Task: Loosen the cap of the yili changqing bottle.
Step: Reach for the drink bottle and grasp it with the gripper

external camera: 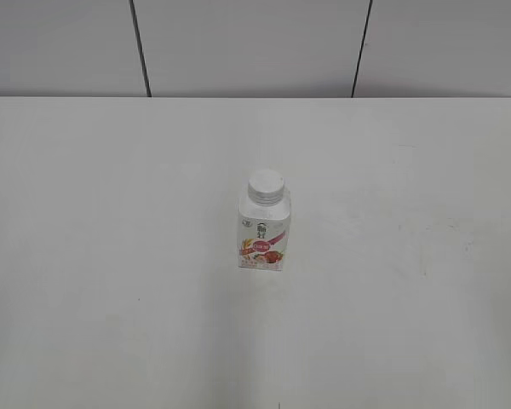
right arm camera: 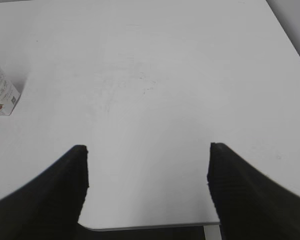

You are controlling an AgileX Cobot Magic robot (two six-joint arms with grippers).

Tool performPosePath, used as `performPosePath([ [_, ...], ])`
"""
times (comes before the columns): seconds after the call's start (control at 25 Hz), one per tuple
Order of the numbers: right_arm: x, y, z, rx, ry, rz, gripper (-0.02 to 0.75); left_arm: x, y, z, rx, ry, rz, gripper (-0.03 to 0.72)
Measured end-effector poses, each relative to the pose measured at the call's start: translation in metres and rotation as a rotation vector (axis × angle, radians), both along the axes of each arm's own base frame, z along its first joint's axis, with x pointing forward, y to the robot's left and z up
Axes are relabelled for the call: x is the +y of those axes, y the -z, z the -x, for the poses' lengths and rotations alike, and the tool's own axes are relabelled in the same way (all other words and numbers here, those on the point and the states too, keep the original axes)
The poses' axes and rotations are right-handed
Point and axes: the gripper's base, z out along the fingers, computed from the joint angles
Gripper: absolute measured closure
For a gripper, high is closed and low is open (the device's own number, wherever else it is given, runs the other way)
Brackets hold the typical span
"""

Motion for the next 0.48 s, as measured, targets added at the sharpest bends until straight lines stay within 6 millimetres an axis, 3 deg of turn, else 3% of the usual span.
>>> performPosePath([
  [0.48,-0.0001,0.0000,0.0000,0.000,0.001,0.001,0.151,0.0000,0.0000,0.0000,0.000,0.000,0.000,0.218],
])
